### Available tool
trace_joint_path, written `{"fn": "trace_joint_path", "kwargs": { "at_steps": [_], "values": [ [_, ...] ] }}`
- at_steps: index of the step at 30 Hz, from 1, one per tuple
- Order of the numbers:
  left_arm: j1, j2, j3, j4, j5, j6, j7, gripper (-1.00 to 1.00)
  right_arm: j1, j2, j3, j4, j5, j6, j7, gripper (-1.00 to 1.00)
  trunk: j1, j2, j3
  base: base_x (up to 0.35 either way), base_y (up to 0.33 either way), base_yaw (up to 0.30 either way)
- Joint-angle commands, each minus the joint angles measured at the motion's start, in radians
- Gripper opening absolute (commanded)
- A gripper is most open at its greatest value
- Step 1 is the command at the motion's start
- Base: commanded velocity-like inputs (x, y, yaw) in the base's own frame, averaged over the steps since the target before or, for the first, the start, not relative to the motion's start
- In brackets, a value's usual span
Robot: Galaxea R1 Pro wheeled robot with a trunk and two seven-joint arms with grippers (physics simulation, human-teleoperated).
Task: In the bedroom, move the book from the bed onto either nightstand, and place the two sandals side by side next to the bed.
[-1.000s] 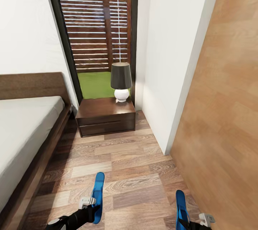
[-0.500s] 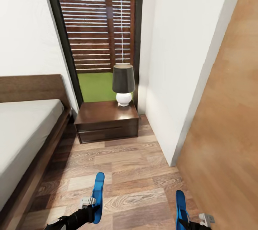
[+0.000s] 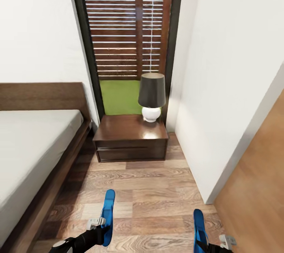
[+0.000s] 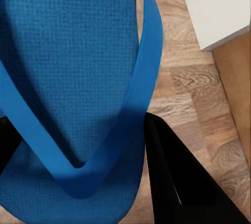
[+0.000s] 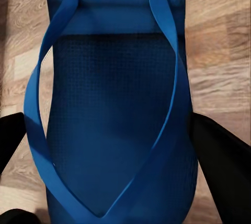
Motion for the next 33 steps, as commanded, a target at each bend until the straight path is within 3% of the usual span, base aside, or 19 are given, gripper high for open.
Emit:
{"fn": "trace_joint_path", "kwargs": {
  "at_steps": [1, 23, 33],
  "values": [
    [-0.001, 0.0, 0.004, 0.001, -0.002, -0.004, -0.005, -1.0, -0.001, 0.0, 0.001, 0.001, -0.006, -0.002, 0.004, -1.0, 0.0, 0.0, -0.001, 0.329, 0.0, 0.097],
    [-0.001, -0.001, 0.003, 0.001, -0.002, -0.004, -0.004, -1.0, -0.001, 0.0, 0.001, 0.003, -0.006, -0.002, 0.004, -1.0, 0.0, 0.0, -0.001, 0.329, -0.001, 0.007],
    [-0.001, -0.002, 0.004, 0.001, -0.003, -0.004, -0.004, -1.0, 0.0, 0.0, 0.001, 0.003, -0.006, -0.002, 0.004, -1.0, 0.0, 0.0, -0.001, 0.278, -0.133, 0.012]
  ]
}}
